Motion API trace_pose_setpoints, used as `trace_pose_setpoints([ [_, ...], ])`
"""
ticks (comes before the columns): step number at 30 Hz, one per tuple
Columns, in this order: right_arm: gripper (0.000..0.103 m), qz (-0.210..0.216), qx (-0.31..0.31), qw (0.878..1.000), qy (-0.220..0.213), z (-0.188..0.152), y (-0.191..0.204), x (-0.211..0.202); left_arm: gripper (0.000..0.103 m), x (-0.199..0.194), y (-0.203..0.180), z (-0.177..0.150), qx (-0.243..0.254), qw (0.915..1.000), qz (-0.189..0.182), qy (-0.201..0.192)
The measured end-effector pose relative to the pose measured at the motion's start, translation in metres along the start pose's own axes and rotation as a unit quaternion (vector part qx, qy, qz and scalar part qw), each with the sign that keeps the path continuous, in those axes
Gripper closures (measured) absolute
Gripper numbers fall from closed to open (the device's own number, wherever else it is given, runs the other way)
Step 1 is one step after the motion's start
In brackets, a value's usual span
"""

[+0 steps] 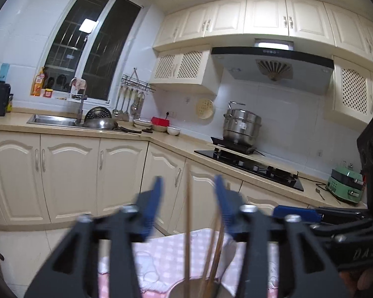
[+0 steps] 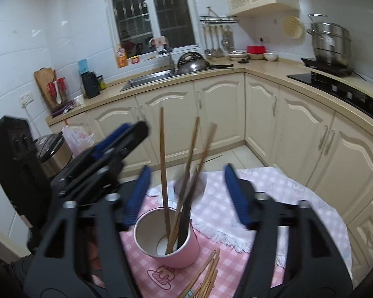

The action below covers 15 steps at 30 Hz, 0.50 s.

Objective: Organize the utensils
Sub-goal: 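Lift both held utensils and drop them into the pink cup, then open both tools and withdraw them from the pink cup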

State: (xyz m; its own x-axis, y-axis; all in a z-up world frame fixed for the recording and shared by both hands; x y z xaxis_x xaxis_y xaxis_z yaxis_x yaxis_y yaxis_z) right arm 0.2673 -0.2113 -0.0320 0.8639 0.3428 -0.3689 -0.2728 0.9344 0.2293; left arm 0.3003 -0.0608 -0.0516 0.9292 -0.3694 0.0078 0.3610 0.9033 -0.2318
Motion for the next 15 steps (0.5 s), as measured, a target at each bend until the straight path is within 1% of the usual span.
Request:
trace_pose_setpoints([
  [1,0.030,-0.002,0.006,1.000,-0.001,0.000,-0.002,-0.002,0.039,-0.006,0.003,0.001,0.003,1.0000,0.004,-0.002],
  [2,0.027,-0.005,0.012,1.000,-0.005,0.000,-0.006,-0.006,0.034,-0.011,0.005,0.002,0.006,0.9999,0.008,-0.002],
  [3,0.019,-0.009,0.019,1.000,-0.010,0.001,-0.010,-0.011,0.021,-0.015,0.006,0.003,0.009,0.9999,0.011,-0.002],
  [4,0.013,-0.011,0.023,1.000,-0.013,0.001,-0.012,-0.013,0.013,-0.022,0.007,0.004,0.011,0.9998,0.013,0.002],
  [7,0.007,-0.017,0.045,0.999,-0.021,0.001,-0.022,-0.026,0.005,-0.036,0.004,0.006,0.025,0.9994,0.015,0.019],
  [11,0.006,-0.011,0.068,0.997,-0.032,0.000,-0.029,-0.042,0.005,-0.053,-0.002,0.004,0.053,0.9968,0.027,0.053],
  [13,0.006,-0.011,0.071,0.997,-0.033,-0.001,-0.031,-0.048,0.005,-0.065,-0.005,0.006,0.070,0.9951,0.036,0.059],
  [15,0.006,-0.013,0.072,0.997,-0.036,-0.002,-0.032,-0.056,0.005,-0.074,-0.008,0.008,0.077,0.9943,0.039,0.062],
])
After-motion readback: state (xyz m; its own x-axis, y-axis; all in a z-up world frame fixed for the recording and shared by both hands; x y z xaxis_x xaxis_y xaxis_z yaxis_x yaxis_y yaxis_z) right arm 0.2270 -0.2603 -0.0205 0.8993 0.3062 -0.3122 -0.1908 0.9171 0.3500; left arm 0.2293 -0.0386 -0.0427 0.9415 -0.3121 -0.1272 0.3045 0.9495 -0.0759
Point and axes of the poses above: each gripper's, at about its wrist camera, not at the fingertips, and x roughly the way its jaws point, y to its left, z to its top, the point moved 7 cm from there along x, roughly the way its jaws point, and after that the axes turned 8 degrees about -y, right-handed, at the moved point
